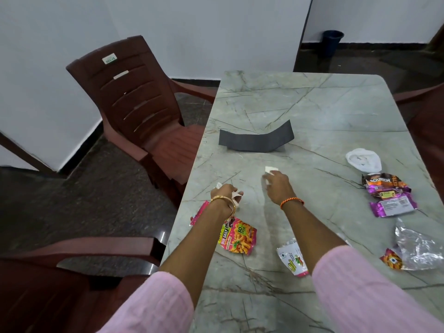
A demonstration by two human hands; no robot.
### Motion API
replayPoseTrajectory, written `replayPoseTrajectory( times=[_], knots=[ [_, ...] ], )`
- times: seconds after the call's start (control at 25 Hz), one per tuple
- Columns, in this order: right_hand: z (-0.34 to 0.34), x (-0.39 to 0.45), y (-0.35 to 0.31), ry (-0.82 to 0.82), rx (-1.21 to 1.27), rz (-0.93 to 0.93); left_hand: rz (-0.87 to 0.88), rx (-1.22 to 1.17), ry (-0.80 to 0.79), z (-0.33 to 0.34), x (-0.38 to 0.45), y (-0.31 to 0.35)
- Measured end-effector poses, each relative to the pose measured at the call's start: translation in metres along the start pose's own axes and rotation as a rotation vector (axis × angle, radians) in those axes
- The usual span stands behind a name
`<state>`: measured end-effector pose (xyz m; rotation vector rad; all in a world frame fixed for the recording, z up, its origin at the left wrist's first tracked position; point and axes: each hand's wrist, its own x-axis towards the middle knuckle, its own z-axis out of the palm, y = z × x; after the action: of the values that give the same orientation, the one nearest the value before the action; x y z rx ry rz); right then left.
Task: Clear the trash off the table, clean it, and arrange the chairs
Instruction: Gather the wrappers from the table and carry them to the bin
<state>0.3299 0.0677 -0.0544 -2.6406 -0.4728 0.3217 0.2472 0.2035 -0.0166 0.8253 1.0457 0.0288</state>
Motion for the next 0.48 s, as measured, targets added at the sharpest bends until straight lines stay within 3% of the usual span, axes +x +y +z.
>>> replayPoseTrajectory(
  times=[0.12,0.2,0.24,0.36,0.48],
  knots=[
    [0.011,-0.006,-0.004,0.112,-0.161,0.038,0.007,0.033,-0.042,-0.009,0.003,0.008],
    [0.013,-0.015,-0.009,0.221,0.001,0.101,-0.005,0.035,-0.062,-0.012,0.002,0.006],
    [0.013,-0.02,-0.014,0.249,0.2,0.138,-0.012,0.023,-0.082,-0.012,0.001,0.003],
    [0.013,-0.039,-0.045,0.106,0.822,0.243,0.008,0.035,-0.115,-0.01,-0.004,-0.003],
    [0.014,-0.042,-0.069,-0.068,0.895,0.211,0.064,0.032,-0.136,-0.013,-0.011,0.001]
  ],
)
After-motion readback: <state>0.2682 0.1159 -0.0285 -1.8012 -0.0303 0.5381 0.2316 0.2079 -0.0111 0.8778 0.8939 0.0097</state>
